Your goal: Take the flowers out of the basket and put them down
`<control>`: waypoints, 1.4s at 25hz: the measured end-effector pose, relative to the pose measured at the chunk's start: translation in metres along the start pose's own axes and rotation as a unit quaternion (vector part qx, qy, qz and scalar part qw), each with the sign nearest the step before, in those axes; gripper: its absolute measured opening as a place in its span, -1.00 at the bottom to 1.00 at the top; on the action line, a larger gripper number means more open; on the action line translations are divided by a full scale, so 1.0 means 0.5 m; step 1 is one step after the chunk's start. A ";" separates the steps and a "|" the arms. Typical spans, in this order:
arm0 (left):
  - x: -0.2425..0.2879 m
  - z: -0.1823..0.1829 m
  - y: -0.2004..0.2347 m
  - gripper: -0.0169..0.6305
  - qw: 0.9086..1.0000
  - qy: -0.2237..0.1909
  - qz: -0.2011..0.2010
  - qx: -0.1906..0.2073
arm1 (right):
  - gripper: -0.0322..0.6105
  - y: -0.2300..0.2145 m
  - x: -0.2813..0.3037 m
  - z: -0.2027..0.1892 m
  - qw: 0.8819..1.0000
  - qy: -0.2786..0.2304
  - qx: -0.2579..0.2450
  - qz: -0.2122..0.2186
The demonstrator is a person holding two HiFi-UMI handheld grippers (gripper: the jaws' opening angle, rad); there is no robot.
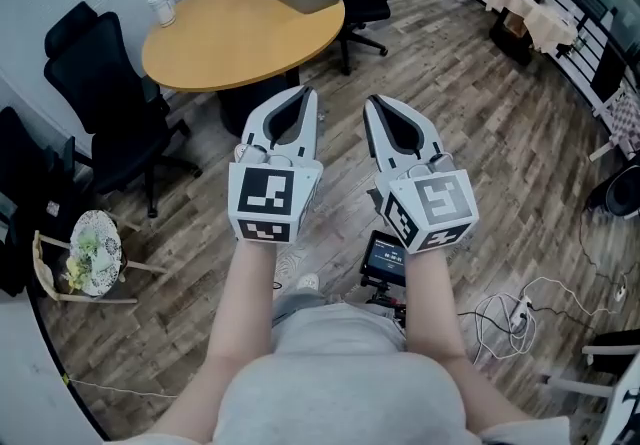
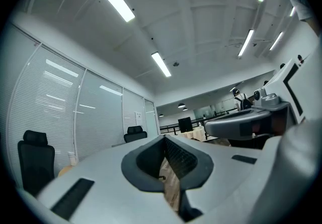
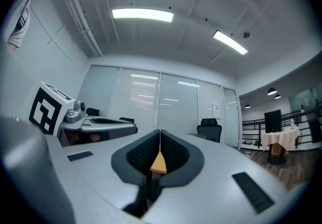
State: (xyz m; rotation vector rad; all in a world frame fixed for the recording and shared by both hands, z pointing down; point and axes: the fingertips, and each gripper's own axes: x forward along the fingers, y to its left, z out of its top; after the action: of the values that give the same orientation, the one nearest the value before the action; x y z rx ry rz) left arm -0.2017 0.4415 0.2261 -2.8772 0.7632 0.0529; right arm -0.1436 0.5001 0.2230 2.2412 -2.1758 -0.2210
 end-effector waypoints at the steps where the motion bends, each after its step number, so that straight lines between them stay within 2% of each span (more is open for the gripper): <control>1: 0.008 -0.004 0.018 -0.94 1.000 0.000 -0.001 -0.002 | -0.82 0.003 0.018 -0.003 1.000 0.004 0.001 -0.001; 6: 0.037 -0.024 0.092 -0.94 1.000 -0.001 -0.006 -0.015 | -0.82 0.016 0.090 -0.016 1.000 0.016 -0.007 -0.011; 10: 0.052 -0.039 0.130 -0.94 1.000 -0.002 -0.012 -0.020 | -0.82 0.006 0.123 -0.025 0.999 0.026 -0.036 -0.020; 19: 0.097 -0.078 0.187 -0.94 0.999 -0.001 -0.016 -0.035 | -0.82 -0.037 0.173 -0.057 0.998 0.046 -0.029 -0.043; 35: 0.211 -0.131 0.254 -0.94 0.999 0.012 0.010 -0.044 | -0.82 -0.110 0.307 -0.103 0.999 0.034 -0.004 -0.018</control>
State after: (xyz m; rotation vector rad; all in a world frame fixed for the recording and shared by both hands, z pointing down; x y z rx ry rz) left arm -0.1732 0.2703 0.2635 -2.9585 0.8149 0.0552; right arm -0.0797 0.3448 0.2538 2.2508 -2.0989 -0.1497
